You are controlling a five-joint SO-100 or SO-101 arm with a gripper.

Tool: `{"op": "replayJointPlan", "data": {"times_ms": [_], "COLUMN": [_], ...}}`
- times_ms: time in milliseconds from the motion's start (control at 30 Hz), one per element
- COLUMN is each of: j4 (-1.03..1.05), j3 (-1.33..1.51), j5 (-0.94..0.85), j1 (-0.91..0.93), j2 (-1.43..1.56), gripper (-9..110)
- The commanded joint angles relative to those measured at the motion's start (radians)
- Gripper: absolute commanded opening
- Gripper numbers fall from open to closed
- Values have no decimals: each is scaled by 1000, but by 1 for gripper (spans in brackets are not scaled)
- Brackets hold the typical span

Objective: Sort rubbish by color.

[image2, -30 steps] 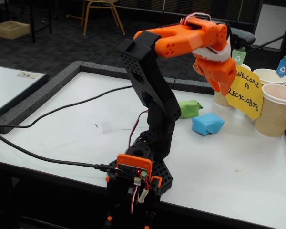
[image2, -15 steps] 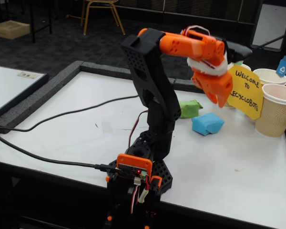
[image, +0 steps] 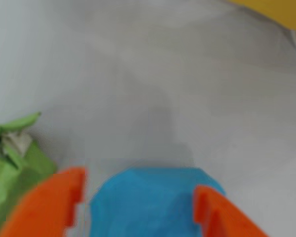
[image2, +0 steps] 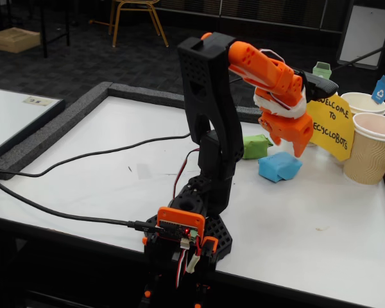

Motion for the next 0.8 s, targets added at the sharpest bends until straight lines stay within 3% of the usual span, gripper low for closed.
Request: {"op": "replayJointPlan", "data": {"times_ms": [0,333,767], "j4": [0,167,348], "j3": [-64,-212,-416], "j5": [14,106,379], "j1": [6,35,54], "j2": [18,20,32], "gripper": [20,21,20]}}
